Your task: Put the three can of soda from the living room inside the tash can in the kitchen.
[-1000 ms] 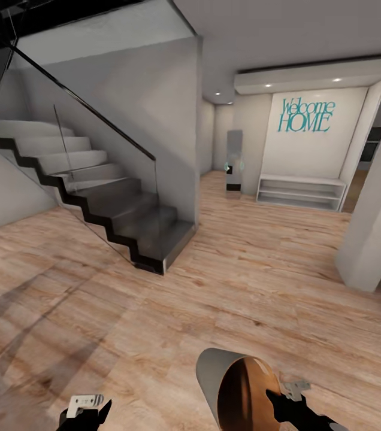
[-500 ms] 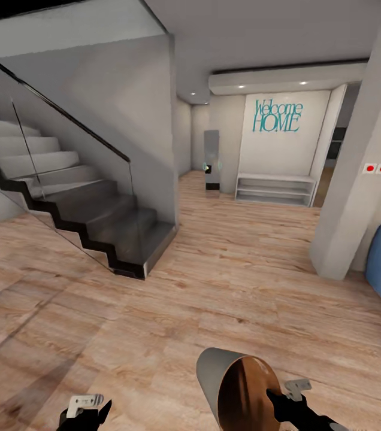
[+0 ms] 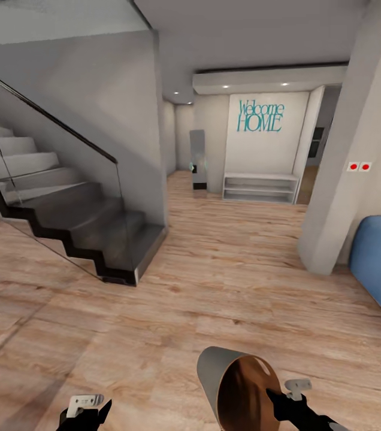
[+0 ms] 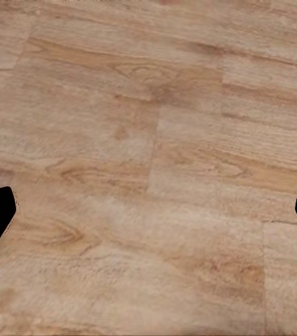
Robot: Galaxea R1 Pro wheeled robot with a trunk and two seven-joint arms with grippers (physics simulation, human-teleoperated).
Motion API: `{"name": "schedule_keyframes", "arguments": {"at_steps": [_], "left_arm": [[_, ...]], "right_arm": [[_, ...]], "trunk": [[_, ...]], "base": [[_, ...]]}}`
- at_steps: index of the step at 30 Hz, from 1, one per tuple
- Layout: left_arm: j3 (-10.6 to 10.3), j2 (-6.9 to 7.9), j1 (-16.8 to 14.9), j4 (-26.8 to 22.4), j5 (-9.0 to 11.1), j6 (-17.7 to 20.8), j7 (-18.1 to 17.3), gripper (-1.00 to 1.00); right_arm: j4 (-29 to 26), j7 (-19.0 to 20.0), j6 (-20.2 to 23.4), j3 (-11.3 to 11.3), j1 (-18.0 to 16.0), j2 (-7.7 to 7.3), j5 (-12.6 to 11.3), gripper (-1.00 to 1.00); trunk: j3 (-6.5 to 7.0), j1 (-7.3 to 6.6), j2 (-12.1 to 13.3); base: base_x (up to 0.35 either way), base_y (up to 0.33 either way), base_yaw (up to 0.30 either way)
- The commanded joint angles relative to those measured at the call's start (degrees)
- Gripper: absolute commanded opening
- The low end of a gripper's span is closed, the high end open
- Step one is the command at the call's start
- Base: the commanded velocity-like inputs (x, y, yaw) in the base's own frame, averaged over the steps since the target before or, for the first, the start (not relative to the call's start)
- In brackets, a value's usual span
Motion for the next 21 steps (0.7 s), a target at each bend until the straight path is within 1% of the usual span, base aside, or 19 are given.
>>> {"name": "schedule_keyframes", "arguments": {"at_steps": [1, 3, 4, 6, 8, 14, 17, 19, 21], "left_arm": [[0.0, 0.0, 0.0, 0.01, 0.0, -0.22, 0.0, 1.0], [0.0, 0.0, 0.0, 0.04, 0.0, -0.36, 0.0, 1.0], [0.0, 0.0, 0.0, 0.16, 0.0, -0.48, 0.0, 1.0], [0.0, 0.0, 0.0, 0.55, 0.0, -0.61, 0.0, 1.0], [0.0, 0.0, 0.0, 0.8, 0.0, -0.7, 0.0, 1.0], [-0.05, 0.0, 0.0, 1.02, 0.0, -1.19, 0.0, 1.0], [-0.08, 0.0, 0.0, 1.05, -0.05, -1.33, 0.0, 1.0], [-0.15, 0.0, 0.0, 1.05, -0.15, -1.35, 0.0, 1.0], [-0.28, -0.02, 0.0, 1.05, -0.79, -1.37, 0.03, 1.0]], "right_arm": [[-0.07, 0.43, 0.08, -0.21, -0.04, -0.06, -1.5, -1.0], [-0.02, 0.39, 0.12, -0.21, -0.04, -0.1, -2.71, -1.0], [0.02, 0.38, 0.14, -0.2, -0.03, -0.14, -4.01, -1.0], [0.09, 0.37, 0.17, -0.16, -0.04, -0.18, -5.37, -1.0], [0.17, 0.4, 0.18, -0.12, -0.02, -0.2, -6.06, -1.0], [0.26, 0.68, 0.18, -0.09, -0.04, -0.21, -6.67, -1.0], [0.25, 0.76, 0.18, -0.09, -0.03, -0.21, -6.77, -1.0], [0.25, 0.78, 0.18, -0.08, -0.04, -0.21, -6.8, -1.0], [0.23, 0.81, 0.18, -0.08, -0.04, -0.21, -6.81, -1.0]], "trunk": [[-0.02, 0.0, 0.0], [-0.07, 0.0, 0.0], [-0.08, 0.0, 0.0], [-0.1, 0.0, 0.0], [-0.11, 0.0, 0.0], [-0.12, 0.0, 0.0], [-0.12, 0.0, 0.0], [-0.12, 0.0, 0.0], [-0.12, 0.0, 0.0]], "base": [[0.075, 0.304, -0.154], [0.074, 0.304, -0.177], [0.073, 0.305, -0.204], [0.073, 0.305, -0.218], [0.072, 0.306, -0.232], [0.073, 0.258, -0.242], [0.081, 0.033, -0.247], [0.086, -0.112, -0.247], [0.088, -0.167, -0.247]]}}
